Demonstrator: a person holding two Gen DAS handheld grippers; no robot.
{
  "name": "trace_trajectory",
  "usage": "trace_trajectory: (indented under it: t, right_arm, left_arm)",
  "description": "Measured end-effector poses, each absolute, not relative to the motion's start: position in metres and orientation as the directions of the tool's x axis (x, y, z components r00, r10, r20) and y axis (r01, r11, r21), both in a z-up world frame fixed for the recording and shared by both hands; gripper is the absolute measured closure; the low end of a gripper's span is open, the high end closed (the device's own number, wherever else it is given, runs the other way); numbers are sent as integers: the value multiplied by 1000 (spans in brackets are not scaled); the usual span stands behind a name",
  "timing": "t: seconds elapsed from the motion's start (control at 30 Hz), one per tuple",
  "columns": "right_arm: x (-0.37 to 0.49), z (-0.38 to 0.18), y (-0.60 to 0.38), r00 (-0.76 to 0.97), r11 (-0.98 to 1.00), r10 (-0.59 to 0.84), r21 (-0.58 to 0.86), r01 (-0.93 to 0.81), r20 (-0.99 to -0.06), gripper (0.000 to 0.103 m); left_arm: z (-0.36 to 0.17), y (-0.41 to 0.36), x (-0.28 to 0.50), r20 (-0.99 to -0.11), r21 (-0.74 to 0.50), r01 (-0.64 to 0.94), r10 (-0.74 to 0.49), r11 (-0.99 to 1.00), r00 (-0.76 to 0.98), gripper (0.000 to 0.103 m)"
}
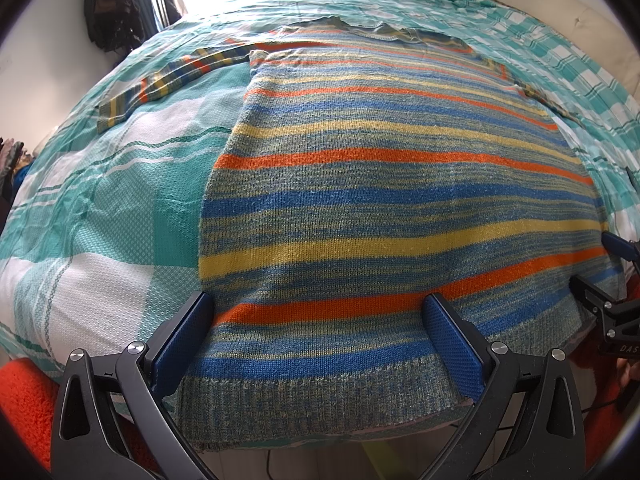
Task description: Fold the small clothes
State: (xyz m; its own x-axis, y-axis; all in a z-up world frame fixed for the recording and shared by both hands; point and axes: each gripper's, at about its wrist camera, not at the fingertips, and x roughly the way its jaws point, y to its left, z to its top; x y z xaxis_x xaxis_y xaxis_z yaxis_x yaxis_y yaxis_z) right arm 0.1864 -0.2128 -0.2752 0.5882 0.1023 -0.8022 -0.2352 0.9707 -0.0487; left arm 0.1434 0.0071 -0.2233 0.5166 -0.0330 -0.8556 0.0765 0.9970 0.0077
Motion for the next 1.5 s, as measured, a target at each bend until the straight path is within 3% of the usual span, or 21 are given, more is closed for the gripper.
trace_trajectory:
  t: [1.27, 1.4, 1.5]
  right_arm:
    - [187, -277, -212, 590, 970, 97, -56, -235, -802, 0]
    - [188, -271, -211, 568, 968, 86, -66, -243, -819, 0]
    - [186, -245, -222, 575, 962, 152, -13, -273, -804, 0]
  left_arm:
    - [-223, 7, 144, -856, 9, 78, -32, 997, 515, 0]
    - [-211, 10, 144, -859, 5, 64, -28, 998, 512, 1]
    - [-185, 28, 137, -812, -39, 17, -42, 999, 583, 1]
